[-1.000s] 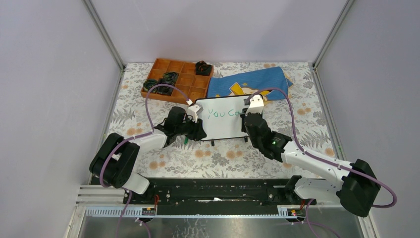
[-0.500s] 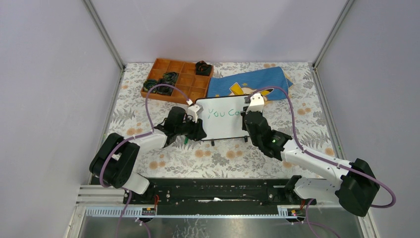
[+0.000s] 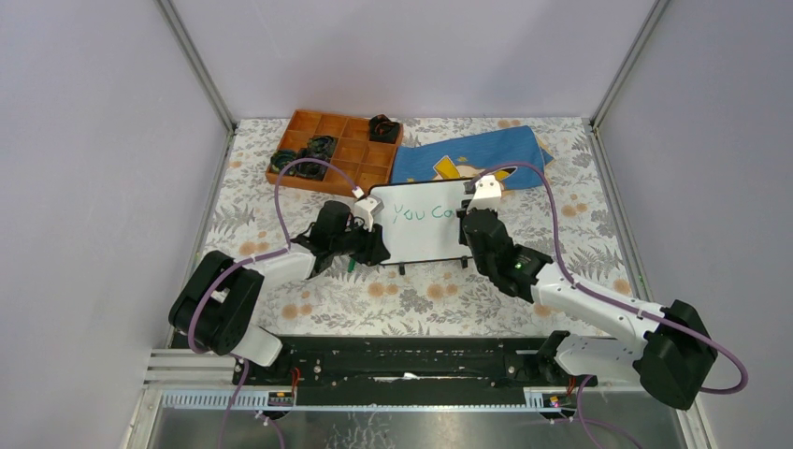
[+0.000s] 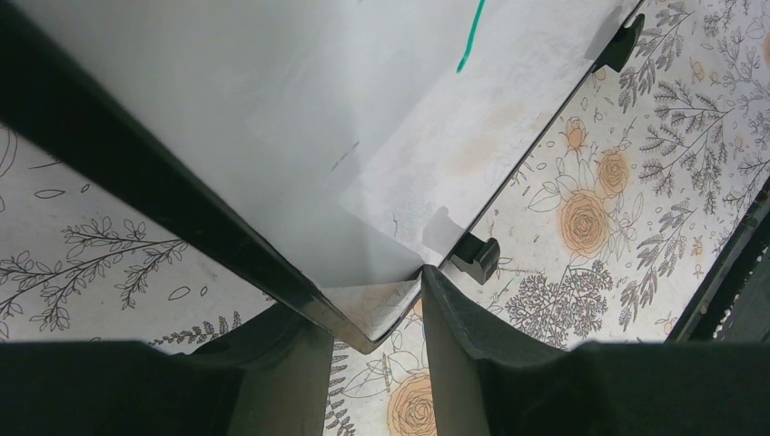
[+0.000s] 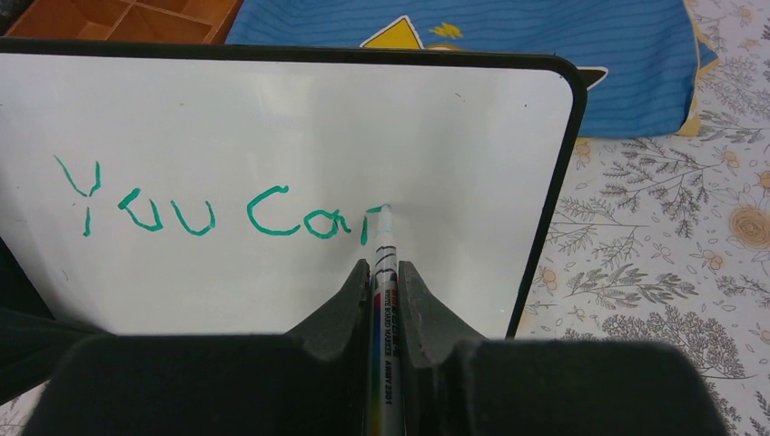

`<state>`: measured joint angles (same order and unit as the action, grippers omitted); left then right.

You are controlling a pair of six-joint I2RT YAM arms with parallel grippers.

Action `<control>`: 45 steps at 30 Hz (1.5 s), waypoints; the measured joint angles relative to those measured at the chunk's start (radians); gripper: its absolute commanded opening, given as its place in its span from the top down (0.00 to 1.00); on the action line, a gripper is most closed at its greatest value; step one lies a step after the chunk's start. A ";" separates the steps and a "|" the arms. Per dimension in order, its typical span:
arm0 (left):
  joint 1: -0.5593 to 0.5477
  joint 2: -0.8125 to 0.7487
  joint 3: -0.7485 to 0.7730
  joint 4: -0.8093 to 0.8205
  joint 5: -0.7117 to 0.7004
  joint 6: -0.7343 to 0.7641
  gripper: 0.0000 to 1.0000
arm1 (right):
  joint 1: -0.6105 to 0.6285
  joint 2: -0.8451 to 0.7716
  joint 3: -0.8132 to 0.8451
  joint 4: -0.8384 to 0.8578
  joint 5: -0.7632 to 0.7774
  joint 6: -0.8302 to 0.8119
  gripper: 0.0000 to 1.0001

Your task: Write a sentence on the whiteboard

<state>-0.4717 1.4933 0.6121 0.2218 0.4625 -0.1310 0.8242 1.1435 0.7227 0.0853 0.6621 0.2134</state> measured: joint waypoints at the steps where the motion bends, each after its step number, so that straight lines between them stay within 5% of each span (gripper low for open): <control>1: 0.000 0.000 0.000 0.000 0.000 0.000 0.55 | 0.000 -0.002 0.000 -0.002 0.001 0.000 1.00; 45: -0.002 0.000 0.002 -0.007 -0.003 0.000 0.56 | -0.002 -0.062 -0.020 -0.022 -0.017 0.018 1.00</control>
<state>-0.4736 1.4933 0.6140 0.2150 0.4599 -0.1310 0.8223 1.0813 0.7025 0.0635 0.6449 0.2310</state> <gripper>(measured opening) 0.446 0.161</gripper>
